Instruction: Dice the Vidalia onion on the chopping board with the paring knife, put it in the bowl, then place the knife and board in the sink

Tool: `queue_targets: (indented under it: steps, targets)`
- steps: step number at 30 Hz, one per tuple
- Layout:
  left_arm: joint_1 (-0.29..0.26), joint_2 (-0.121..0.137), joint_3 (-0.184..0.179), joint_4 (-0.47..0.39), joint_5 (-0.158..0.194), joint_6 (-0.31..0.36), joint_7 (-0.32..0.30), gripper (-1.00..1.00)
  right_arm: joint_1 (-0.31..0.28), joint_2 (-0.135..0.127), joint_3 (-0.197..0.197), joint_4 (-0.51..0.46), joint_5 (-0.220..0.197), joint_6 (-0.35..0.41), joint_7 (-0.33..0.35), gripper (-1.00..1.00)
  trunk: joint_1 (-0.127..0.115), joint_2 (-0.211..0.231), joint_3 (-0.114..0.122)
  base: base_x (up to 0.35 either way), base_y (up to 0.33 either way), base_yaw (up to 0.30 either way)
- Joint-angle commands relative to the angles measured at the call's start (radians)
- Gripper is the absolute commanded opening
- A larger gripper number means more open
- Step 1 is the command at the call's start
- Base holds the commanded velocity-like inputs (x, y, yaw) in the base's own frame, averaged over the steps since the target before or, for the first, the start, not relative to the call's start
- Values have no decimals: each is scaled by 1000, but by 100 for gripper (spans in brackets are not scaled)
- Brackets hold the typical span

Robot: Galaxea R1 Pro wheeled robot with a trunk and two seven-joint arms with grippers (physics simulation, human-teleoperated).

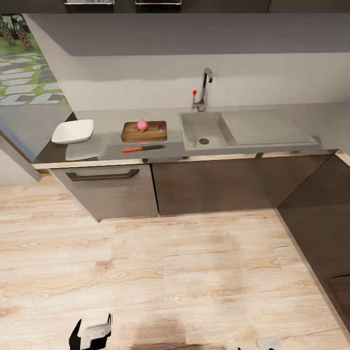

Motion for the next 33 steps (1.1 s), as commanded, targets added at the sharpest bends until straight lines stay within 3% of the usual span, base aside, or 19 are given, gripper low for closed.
queue_targets:
  steps: [1, 3, 5, 7, 11, 17, 25, 29, 32, 33]
  targets:
    - [1, 14, -11, 3, 7, -4, 7, 100, -1, -5, 4, 1, -7, -8, 14, 100, 0, -2, -1, 0, 0, 0]
    - [3, 31, -11, 3, 7, -2, 17, 100, -1, -7, 4, 8, -9, -67, 29, 100, 0, -2, -1, 0, 0, 0]
    - [4, 28, -11, 2, 7, -1, 20, 100, -1, -7, 4, 15, -8, -147, 26, 100, 0, -2, -1, 0, 0, 0]
    - [4, 23, -11, 2, 7, 0, 21, 100, -1, -6, 5, 17, -7, -176, 4, 100, 0, -2, -1, 0, 0, 0]
    - [5, 16, -11, 2, 7, 10, 20, 100, -1, -7, 5, 19, -7, -193, -36, 100, 0, -2, -1, 0, 0, 0]
    - [5, -10, -11, 1, 5, 168, 11, 100, -1, -8, 6, 19, -7, -201, -50, 100, 0, -2, -1, 0, 0, 0]
    - [5, -20, -11, 1, 5, 209, -5, 100, -1, -12, 1, 21, -7, -260, -53, 100, 0, -2, -1, 0, 0, 0]
    - [5, -21, -11, 1, 5, 212, -7, 100, -1, -11, -36, 42, -7, -278, -54, 100, 0, -2, -1, 0, 0, 0]
    - [5, -22, -11, 0, 4, 213, -7, 100, -1, -10, -94, 56, -7, -283, -54, 100, 0, -2, -1, 0, 0, 0]
    - [5, -22, -11, 0, 5, 213, -7, 100, -1, -10, -135, 61, -7, -284, -53, 100, 0, -2, -1, 0, 0, 0]
